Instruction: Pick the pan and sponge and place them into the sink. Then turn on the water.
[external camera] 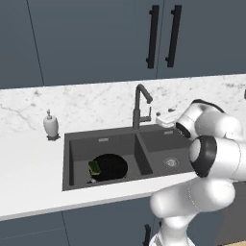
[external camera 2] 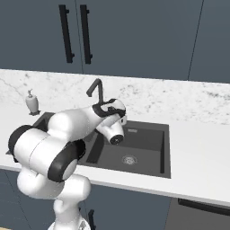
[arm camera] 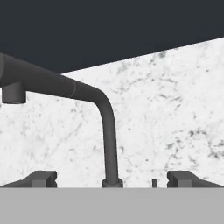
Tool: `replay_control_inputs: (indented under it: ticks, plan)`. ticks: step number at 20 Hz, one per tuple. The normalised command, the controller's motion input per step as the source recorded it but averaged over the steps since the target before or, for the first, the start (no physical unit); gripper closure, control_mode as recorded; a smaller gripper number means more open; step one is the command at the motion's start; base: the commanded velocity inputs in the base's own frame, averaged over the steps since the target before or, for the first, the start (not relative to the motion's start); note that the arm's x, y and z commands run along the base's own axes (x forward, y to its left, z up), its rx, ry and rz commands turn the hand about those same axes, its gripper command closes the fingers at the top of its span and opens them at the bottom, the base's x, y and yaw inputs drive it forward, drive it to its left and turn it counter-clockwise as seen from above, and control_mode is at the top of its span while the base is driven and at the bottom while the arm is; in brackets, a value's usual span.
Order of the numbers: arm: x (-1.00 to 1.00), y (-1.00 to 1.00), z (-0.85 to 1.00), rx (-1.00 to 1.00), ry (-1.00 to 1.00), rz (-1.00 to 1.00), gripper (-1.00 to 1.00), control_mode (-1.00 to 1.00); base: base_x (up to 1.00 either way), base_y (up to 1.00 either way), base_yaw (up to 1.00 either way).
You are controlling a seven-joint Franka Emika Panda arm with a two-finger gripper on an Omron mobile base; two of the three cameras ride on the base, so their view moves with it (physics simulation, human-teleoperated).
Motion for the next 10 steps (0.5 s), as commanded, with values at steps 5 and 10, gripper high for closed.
replay_control_inputs:
  ticks: [5,10]
  plan:
    - [0.43,0.00,-0.09,0.00,0.00,0.00,-1.00,-1.00,0.00,0.00,0.00]
    - [0.45,0.00,-0.05,0.01,0.00,0.00,-1.00,-1.00,0.00,0.00,0.00]
